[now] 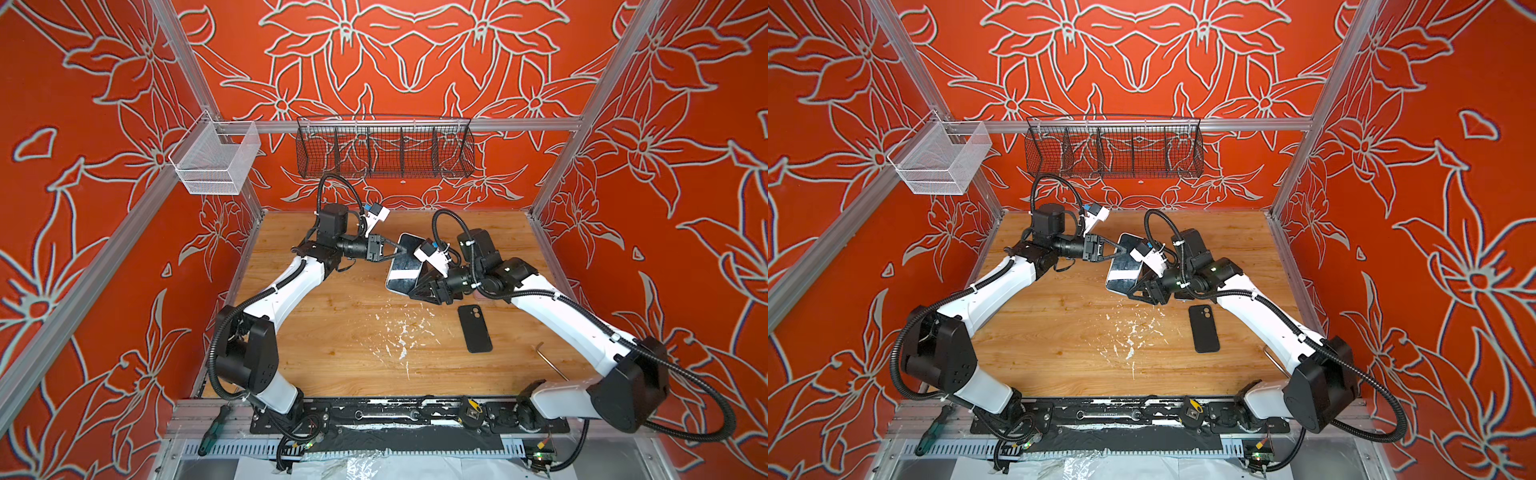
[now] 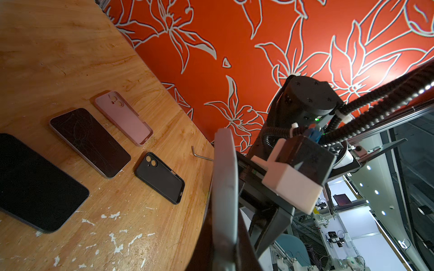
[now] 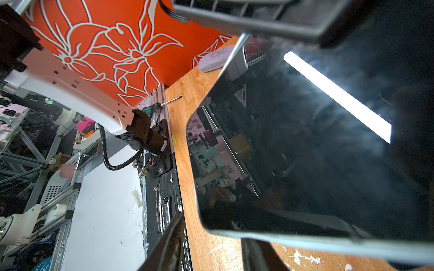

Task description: Take the phone out of the phone case

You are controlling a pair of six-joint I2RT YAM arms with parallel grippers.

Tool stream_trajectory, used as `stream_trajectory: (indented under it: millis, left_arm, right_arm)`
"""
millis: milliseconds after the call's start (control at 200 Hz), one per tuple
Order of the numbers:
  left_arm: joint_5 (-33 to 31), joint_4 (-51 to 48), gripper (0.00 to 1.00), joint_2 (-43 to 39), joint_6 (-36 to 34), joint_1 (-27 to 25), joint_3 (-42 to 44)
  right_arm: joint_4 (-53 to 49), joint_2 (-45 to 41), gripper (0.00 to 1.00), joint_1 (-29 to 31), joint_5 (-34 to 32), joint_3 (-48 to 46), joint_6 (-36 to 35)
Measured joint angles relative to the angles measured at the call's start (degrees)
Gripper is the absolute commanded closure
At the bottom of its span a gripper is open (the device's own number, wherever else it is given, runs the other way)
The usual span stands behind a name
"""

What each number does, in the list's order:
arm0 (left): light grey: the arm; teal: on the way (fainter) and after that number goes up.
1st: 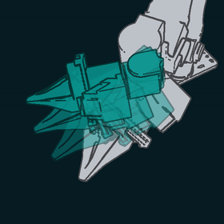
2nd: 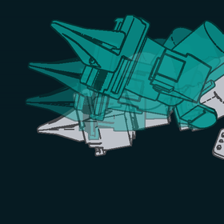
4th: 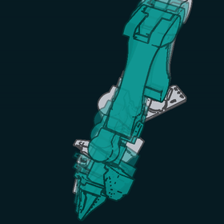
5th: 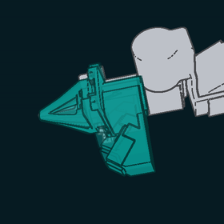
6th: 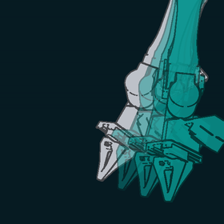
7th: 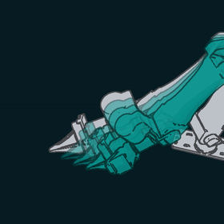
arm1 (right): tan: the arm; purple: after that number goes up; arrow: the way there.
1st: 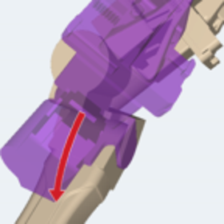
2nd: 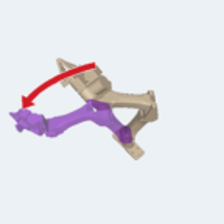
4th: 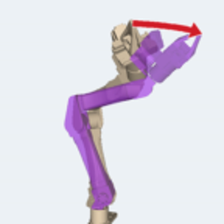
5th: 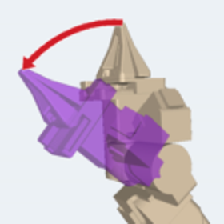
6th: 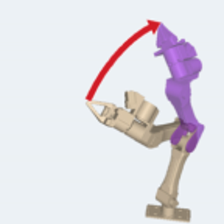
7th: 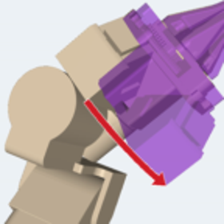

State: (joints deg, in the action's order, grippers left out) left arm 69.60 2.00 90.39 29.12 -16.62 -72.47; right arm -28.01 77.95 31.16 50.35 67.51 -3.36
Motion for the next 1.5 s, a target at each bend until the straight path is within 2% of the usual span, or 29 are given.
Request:
stream_trajectory:
  millis: [265,455,701,866,1061,1236,1376,1496]
  left_arm:
    - [0.15,4.7,1.0,0.02,3.15,-0.94,0.0]
    - [0.7,8.92,1.0,0.74,5.51,-1.07,0.04]
    - [3.21,9.01,1.0,3.26,6.45,-1.14,-0.87]
    - [4.68,7.48,1.0,3.89,4.2,-1.18,-2.4]
    - [5.53,7.13,1.0,3.89,3.04,-1.25,-3.56]
    - [5.53,7.58,1.0,3.96,3.85,-1.33,-3.93]
    - [6.34,11.56,1.0,5.07,8.09,-1.33,-3.87]
    - [8.09,21.66,1.0,7.48,17.05,-1.25,-2.73]
  right_arm:
    - [2.8,-0.09,0.56,0.09,1.2,-1.31,0.9]
    - [3.43,-0.35,0.6,0.11,1.75,-1.86,1.05]
    - [0.96,-0.76,0.73,0.07,1.55,-1.97,0.92]
    - [-0.59,-0.83,0.87,0.0,2.23,-1.97,1.9]
    - [0.02,-0.85,0.95,-0.04,3.39,-1.9,2.58]
    - [1.03,-0.9,0.98,0.0,3.74,-1.9,3.48]
    - [0.76,-1.27,0.98,0.37,2.78,-1.42,3.37]
    - [-1.05,-1.27,0.98,1.31,0.11,0.11,2.21]
